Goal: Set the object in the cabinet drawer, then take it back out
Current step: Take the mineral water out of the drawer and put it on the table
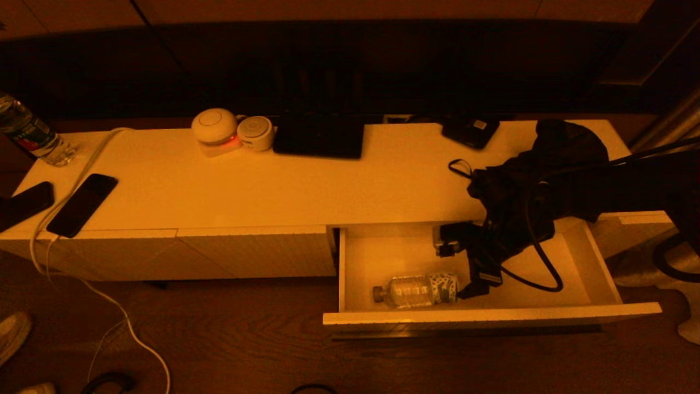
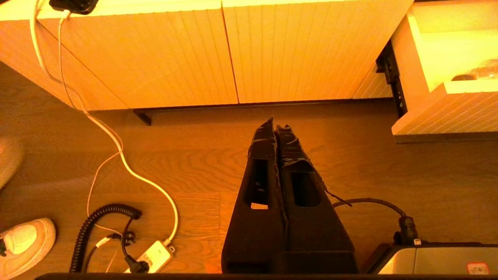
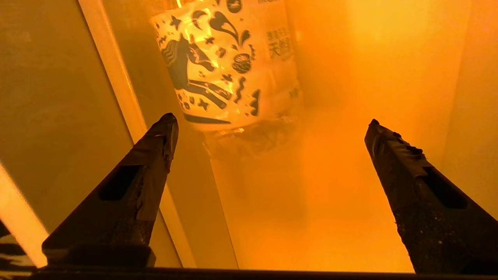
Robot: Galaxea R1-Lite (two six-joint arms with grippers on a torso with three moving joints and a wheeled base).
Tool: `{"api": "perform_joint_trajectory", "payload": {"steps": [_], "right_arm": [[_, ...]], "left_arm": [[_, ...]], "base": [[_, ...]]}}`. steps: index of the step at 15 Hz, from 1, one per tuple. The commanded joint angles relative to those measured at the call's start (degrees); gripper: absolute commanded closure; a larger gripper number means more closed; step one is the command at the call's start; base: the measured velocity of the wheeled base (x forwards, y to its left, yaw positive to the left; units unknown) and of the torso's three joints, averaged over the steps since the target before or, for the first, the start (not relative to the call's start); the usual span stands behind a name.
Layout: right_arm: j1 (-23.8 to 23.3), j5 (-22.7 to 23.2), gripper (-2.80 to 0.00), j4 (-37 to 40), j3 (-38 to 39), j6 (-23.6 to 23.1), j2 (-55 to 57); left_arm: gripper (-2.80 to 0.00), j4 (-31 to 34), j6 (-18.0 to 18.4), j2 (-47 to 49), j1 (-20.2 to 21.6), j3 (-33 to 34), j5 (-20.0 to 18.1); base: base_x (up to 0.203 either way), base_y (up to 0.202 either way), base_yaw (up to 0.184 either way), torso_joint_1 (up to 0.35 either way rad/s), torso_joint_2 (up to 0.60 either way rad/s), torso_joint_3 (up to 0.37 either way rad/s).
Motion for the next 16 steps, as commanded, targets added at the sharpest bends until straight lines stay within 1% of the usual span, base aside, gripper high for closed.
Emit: {"api": "perform_joint_trajectory", "payload": {"steps": [1,3,6,9,11,16], "right_arm": [[0.02,0.09,-2.8,2.71,-3.02,-0.39,1.19],[0.03,0.09,-2.8,5.26,-4.89,-0.52,1.98],[0.09,0.09,-2.8,9.69,-11.39,-0.58,4.32],[0.18,0.24,-2.8,11.21,-14.68,-0.68,5.66],[0.62,0.26,-2.8,12.27,-15.73,-0.79,6.43],[1.78,0.35,-2.8,11.81,-16.02,-0.88,7.51]], "left_arm": [[0.0,0.01,0.01,0.0,0.0,0.0,0.01],[0.0,0.01,0.01,0.0,0.0,0.0,0.01],[0.0,0.01,0.01,0.0,0.0,0.0,0.01],[0.0,0.01,0.01,0.0,0.0,0.0,0.01],[0.0,0.01,0.01,0.0,0.0,0.0,0.01],[0.0,0.01,0.01,0.0,0.0,0.0,0.01]], "base": [[0.0,0.0,0.0,0.0,0.0,0.0],[0.0,0.0,0.0,0.0,0.0,0.0],[0.0,0.0,0.0,0.0,0.0,0.0],[0.0,0.0,0.0,0.0,0.0,0.0],[0.0,0.0,0.0,0.0,0.0,0.0],[0.0,0.0,0.0,0.0,0.0,0.0]]}}
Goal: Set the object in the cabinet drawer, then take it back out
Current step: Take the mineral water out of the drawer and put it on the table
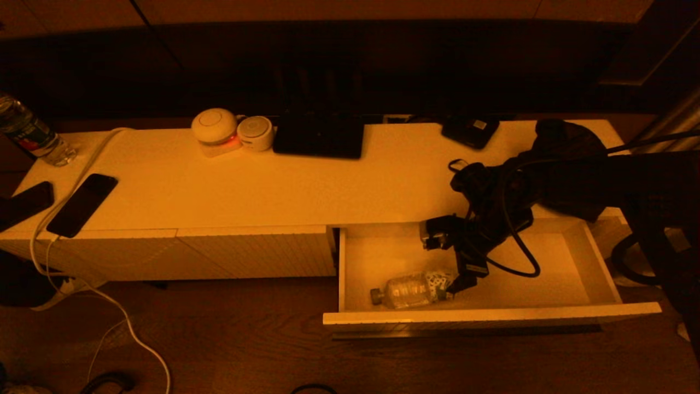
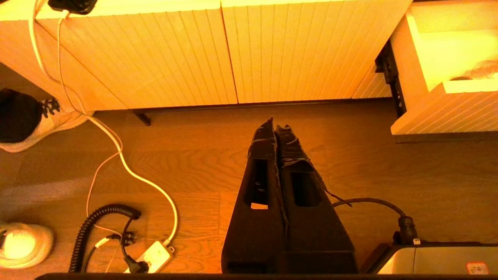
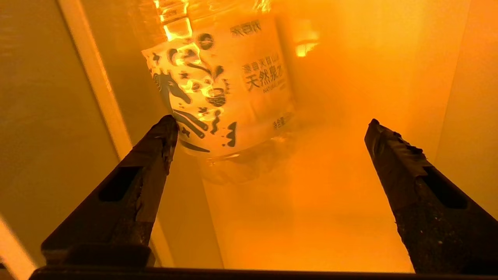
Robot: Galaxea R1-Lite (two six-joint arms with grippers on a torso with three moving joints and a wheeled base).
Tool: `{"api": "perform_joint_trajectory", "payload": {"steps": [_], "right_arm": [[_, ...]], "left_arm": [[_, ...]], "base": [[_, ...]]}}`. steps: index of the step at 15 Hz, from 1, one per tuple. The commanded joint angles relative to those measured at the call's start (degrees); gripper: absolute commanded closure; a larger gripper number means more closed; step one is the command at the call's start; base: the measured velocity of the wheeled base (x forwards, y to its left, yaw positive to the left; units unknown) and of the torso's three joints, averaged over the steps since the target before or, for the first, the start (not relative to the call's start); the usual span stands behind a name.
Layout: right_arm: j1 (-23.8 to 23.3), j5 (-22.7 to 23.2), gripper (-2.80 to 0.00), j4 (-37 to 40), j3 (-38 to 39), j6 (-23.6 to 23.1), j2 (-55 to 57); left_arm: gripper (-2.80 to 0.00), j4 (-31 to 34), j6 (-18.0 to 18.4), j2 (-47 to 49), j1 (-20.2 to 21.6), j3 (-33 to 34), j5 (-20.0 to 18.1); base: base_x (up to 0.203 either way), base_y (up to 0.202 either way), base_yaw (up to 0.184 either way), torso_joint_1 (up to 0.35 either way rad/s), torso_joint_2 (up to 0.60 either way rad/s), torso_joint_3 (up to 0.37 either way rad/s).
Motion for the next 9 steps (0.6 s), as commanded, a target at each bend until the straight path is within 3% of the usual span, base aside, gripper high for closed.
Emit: {"api": "perform_joint_trajectory", "payload": {"steps": [1,9], "right_arm": [[0.18,0.08,-2.8,0.4,-0.06,-0.31,0.27],[0.71,1.57,-2.8,1.37,0.03,-1.63,-0.78]], "left_arm": [[0.0,0.02,0.02,0.0,0.0,0.0,0.01],[0.0,0.02,0.02,0.0,0.0,0.0,0.01]], "base": [[0.0,0.0,0.0,0.0,0.0,0.0],[0.0,0.0,0.0,0.0,0.0,0.0]]}}
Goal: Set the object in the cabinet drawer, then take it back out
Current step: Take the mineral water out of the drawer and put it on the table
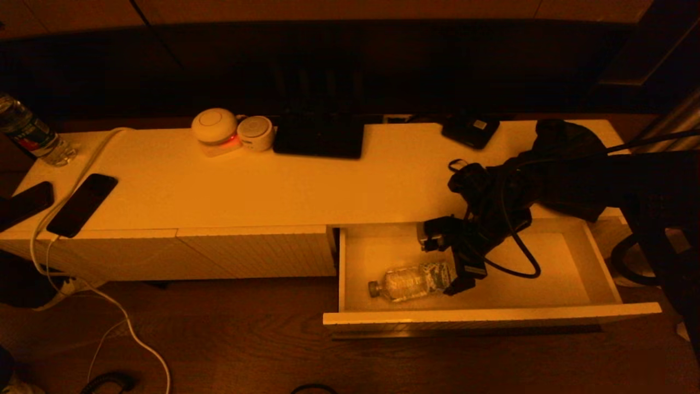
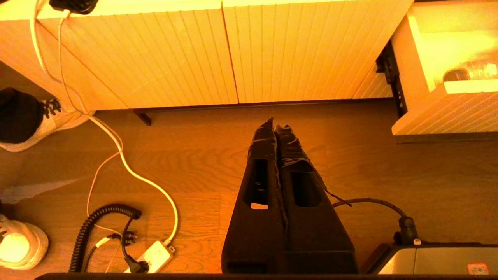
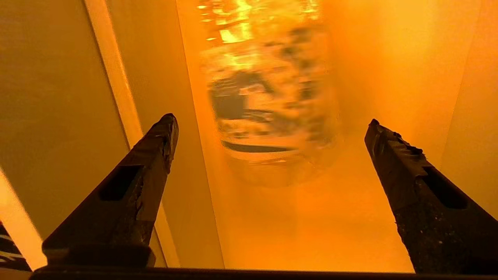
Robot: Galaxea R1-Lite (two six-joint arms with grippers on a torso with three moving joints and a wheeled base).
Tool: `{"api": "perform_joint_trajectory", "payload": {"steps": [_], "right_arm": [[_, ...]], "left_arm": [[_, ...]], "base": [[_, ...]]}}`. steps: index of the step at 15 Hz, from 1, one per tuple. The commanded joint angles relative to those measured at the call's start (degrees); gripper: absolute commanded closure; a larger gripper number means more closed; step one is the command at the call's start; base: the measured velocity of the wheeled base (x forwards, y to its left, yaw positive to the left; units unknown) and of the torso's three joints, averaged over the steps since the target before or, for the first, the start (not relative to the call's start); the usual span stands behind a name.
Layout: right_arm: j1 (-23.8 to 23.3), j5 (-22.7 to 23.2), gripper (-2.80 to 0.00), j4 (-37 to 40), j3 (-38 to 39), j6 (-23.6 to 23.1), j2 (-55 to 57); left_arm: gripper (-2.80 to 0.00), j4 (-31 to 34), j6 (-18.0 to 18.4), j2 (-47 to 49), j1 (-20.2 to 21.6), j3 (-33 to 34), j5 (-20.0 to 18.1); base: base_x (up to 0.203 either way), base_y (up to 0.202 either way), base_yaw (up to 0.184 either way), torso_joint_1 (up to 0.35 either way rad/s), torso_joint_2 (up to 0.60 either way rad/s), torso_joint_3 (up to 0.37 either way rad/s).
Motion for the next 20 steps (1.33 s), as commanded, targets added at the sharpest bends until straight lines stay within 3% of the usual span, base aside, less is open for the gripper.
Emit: {"api": "perform_joint_trajectory", "payload": {"steps": [1,20], "right_arm": [[0.3,0.17,-2.8,0.93,0.02,-0.72,-0.34],[0.64,1.48,-2.8,1.18,-0.07,-0.71,0.89]], "left_arm": [[0.0,0.02,0.02,0.0,0.0,0.0,0.04],[0.0,0.02,0.02,0.0,0.0,0.0,0.04]], "base": [[0.0,0.0,0.0,0.0,0.0,0.0],[0.0,0.0,0.0,0.0,0.0,0.0]]}}
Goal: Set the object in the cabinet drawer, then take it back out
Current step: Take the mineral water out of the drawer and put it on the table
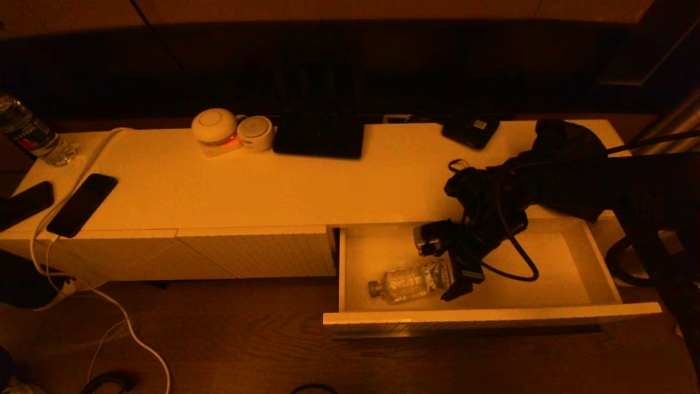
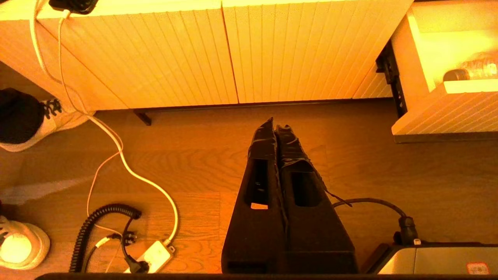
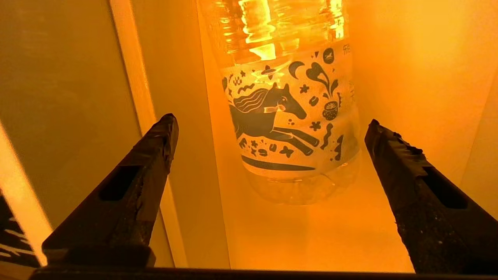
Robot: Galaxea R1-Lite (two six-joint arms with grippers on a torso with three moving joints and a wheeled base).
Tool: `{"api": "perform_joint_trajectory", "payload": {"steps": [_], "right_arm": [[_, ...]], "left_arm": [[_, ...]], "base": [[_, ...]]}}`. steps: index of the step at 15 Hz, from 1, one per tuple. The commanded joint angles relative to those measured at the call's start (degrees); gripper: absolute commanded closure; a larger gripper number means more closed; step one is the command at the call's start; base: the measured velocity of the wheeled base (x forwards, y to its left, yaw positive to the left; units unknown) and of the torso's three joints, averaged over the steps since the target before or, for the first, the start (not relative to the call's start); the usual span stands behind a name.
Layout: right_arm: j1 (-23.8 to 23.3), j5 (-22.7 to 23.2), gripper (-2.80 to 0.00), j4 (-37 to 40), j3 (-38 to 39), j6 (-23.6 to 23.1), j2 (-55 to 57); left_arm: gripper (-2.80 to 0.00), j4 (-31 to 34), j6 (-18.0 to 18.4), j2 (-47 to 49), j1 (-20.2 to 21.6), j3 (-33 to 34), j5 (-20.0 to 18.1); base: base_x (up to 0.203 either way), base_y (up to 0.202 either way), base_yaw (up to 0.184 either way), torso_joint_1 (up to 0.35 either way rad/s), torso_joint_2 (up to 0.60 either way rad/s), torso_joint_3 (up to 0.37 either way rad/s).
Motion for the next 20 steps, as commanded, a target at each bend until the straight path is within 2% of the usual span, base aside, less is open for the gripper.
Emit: {"api": "perform_joint_trajectory", "payload": {"steps": [1,8,20], "right_arm": [[-0.19,0.01,-2.8,0.25,-0.06,-0.38,0.18],[-1.17,0.06,-2.8,-1.17,-0.15,-0.56,0.15],[0.37,0.14,-2.8,-6.29,-0.19,1.49,2.9]], "left_arm": [[0.0,0.02,0.01,0.0,0.0,0.0,0.04],[0.0,0.02,0.01,0.0,0.0,0.0,0.04],[0.0,0.02,0.01,0.0,0.0,0.0,0.04]], "base": [[0.0,0.0,0.0,0.0,0.0,0.0],[0.0,0.0,0.0,0.0,0.0,0.0],[0.0,0.0,0.0,0.0,0.0,0.0]]}}
